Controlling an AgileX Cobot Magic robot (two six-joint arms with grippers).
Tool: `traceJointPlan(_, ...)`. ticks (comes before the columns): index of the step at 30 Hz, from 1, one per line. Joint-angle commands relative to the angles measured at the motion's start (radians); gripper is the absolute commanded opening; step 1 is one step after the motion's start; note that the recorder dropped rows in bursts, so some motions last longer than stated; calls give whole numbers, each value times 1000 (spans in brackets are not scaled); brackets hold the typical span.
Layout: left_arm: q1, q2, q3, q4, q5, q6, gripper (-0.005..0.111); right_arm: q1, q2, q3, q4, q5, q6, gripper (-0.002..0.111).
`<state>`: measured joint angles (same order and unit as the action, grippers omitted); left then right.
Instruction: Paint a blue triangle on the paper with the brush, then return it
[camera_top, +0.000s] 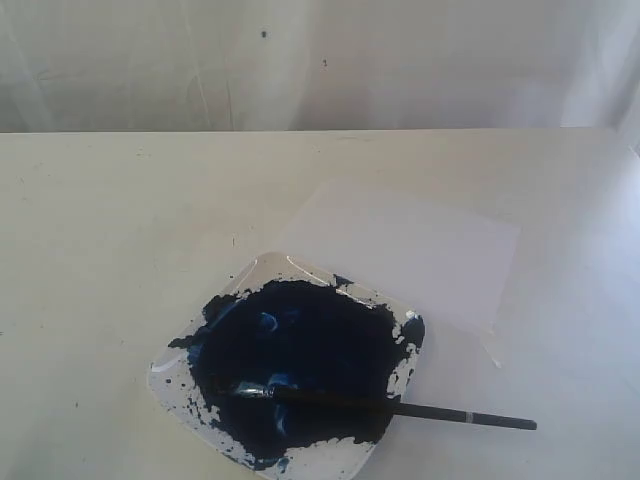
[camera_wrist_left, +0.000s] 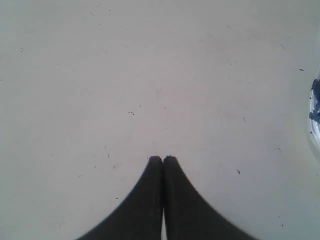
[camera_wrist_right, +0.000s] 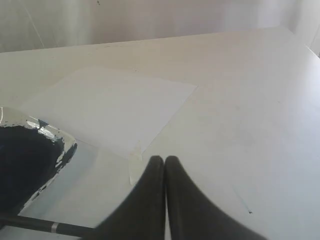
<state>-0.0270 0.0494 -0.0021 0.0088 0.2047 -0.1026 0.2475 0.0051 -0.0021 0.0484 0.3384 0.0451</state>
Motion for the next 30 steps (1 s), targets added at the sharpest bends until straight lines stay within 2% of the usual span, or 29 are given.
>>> traceJointPlan(1, -8, 5, 2, 0, -3, -7, 0, 0, -5, 2, 1, -3, 5, 0)
traceJointPlan(20, -8, 5, 2, 0, -3, -7, 0, 0, -5, 2, -48, -5, 0, 0)
traceJointPlan(23, -8, 5, 2, 0, -3, -7, 0, 0, -5, 2, -48, -72, 5, 0)
traceJointPlan(30, -8, 5, 2, 0, -3, -7, 0, 0, -5, 2, -48, -397, 12, 0)
